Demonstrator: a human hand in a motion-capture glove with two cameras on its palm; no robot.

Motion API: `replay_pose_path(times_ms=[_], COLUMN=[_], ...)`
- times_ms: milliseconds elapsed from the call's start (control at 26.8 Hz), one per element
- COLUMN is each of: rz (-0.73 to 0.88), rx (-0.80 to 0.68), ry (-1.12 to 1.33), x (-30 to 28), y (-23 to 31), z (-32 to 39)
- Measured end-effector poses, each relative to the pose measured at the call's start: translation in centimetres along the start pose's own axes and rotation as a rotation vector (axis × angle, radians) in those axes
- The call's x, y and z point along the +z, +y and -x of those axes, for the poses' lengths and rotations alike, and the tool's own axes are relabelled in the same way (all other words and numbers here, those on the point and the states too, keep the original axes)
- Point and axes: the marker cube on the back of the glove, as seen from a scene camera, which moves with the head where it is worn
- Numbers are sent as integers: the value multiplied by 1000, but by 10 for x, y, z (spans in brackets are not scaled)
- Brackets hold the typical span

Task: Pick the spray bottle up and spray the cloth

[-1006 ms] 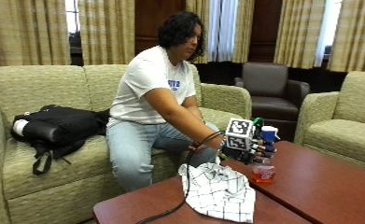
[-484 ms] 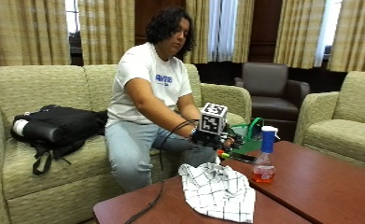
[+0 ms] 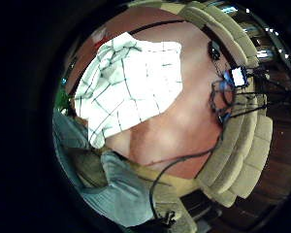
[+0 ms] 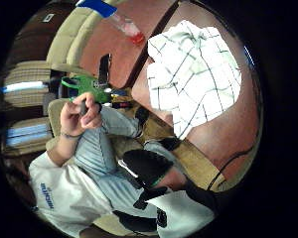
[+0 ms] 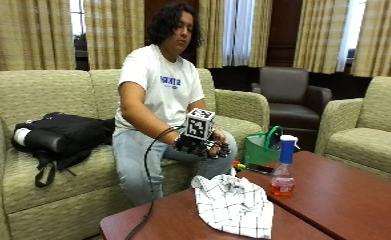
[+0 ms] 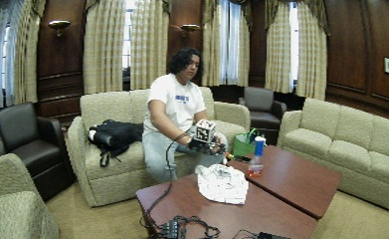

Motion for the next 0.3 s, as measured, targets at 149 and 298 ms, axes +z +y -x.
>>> replay_pose_path(times_ms=[149,298], rz=[-8,-16], rx=[23,4], ry=[-77,-70], x=[-10,1], y=[15,31], z=[-20,-12])
